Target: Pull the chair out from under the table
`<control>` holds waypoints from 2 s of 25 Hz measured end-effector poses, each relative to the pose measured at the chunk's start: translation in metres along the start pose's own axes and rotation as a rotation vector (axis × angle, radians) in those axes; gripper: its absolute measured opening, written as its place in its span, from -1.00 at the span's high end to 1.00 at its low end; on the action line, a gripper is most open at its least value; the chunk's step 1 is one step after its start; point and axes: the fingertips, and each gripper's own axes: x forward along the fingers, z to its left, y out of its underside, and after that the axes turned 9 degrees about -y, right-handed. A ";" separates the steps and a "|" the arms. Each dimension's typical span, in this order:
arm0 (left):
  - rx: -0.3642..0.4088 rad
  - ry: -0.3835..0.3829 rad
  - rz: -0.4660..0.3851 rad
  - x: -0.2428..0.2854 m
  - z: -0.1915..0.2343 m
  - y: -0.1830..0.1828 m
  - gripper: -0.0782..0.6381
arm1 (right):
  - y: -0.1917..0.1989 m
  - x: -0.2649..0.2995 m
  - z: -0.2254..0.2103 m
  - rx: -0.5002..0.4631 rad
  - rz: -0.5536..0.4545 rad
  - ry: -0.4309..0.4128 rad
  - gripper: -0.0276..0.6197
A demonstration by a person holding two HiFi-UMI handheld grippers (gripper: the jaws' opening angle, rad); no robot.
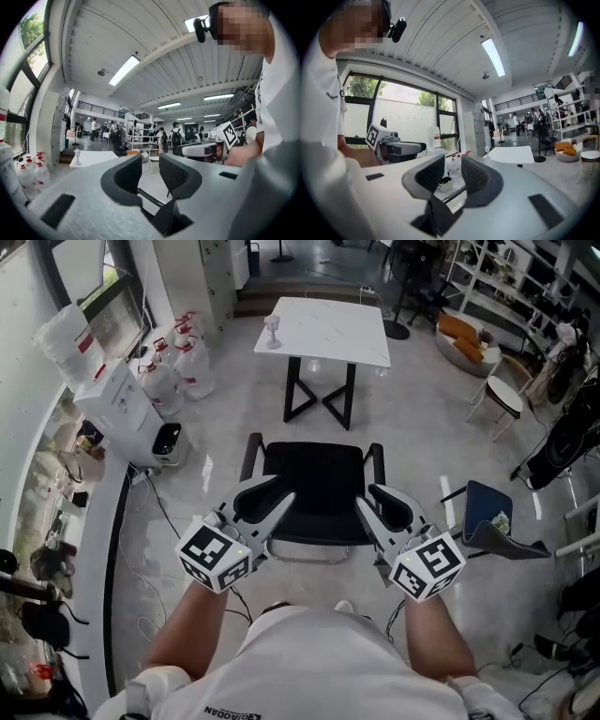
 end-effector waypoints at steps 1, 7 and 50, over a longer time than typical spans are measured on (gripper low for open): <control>0.007 -0.006 -0.001 -0.001 0.001 -0.001 0.46 | 0.000 0.001 0.000 0.002 0.000 0.000 0.56; 0.011 -0.017 -0.002 -0.004 0.002 0.003 0.71 | 0.004 0.000 0.001 0.013 -0.001 0.007 0.84; 0.053 -0.038 0.045 -0.006 -0.006 0.017 0.76 | 0.027 -0.005 0.005 0.003 0.062 0.013 0.91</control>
